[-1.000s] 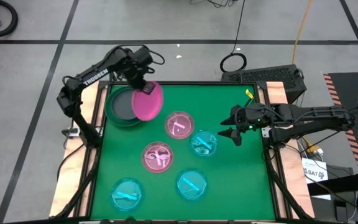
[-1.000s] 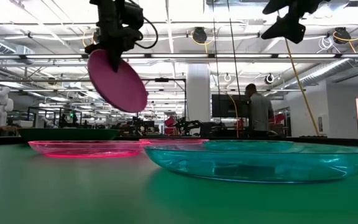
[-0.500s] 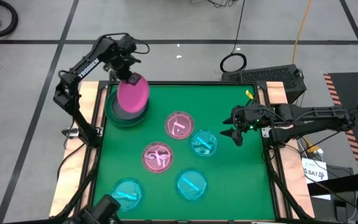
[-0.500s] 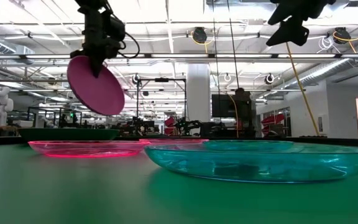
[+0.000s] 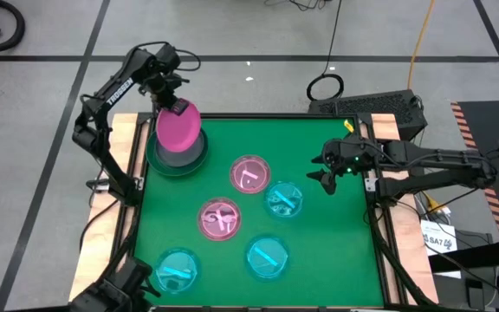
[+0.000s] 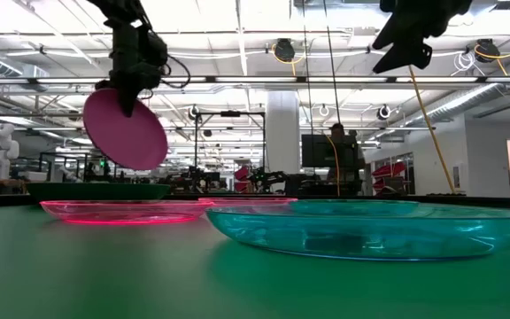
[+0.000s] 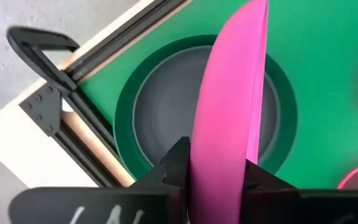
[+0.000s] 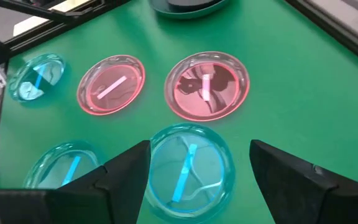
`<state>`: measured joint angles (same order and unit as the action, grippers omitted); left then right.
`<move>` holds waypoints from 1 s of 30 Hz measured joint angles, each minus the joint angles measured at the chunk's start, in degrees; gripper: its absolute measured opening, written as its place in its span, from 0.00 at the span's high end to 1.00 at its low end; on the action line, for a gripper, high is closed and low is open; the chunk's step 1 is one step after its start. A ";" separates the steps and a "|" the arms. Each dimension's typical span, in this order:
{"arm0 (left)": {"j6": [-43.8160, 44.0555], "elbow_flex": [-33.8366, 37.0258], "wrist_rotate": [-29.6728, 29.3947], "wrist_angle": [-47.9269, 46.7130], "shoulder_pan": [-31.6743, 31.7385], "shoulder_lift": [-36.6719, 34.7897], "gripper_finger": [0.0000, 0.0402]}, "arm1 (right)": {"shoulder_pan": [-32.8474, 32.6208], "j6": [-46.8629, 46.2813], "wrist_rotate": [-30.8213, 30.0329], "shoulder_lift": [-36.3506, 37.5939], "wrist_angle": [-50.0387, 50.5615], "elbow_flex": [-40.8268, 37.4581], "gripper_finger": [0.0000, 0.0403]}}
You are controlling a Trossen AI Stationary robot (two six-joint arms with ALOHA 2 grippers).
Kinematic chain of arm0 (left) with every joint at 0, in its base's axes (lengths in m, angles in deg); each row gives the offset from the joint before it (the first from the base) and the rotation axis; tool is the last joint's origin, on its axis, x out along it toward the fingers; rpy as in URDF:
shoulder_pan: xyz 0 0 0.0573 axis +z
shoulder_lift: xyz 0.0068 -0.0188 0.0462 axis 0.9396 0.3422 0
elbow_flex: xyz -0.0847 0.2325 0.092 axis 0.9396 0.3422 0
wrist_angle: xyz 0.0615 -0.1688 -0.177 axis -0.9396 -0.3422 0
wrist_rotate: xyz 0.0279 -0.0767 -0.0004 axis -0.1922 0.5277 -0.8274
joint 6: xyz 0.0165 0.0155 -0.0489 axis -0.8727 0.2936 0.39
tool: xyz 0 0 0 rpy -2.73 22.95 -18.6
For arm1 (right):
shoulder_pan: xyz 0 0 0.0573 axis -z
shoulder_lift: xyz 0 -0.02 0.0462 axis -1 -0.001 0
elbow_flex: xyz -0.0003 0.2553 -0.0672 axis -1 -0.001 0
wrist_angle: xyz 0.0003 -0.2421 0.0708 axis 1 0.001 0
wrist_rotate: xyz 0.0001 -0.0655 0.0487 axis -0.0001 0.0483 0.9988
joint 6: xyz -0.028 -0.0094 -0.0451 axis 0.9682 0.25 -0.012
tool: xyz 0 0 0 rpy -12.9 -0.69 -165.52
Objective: Stack plastic plates
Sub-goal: Stack the pink plate on top of the black plate
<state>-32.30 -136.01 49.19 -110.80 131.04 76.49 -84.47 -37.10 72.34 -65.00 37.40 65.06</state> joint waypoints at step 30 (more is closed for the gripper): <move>7.83 8.87 -3.20 2.65 0.58 0.02 0.46 | 3.72 1.24 0.22 0.02 0.00 0.00 0.34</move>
<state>-24.47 -127.15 45.99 -108.15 131.62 76.50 -80.75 -35.85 72.56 -64.98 37.40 65.06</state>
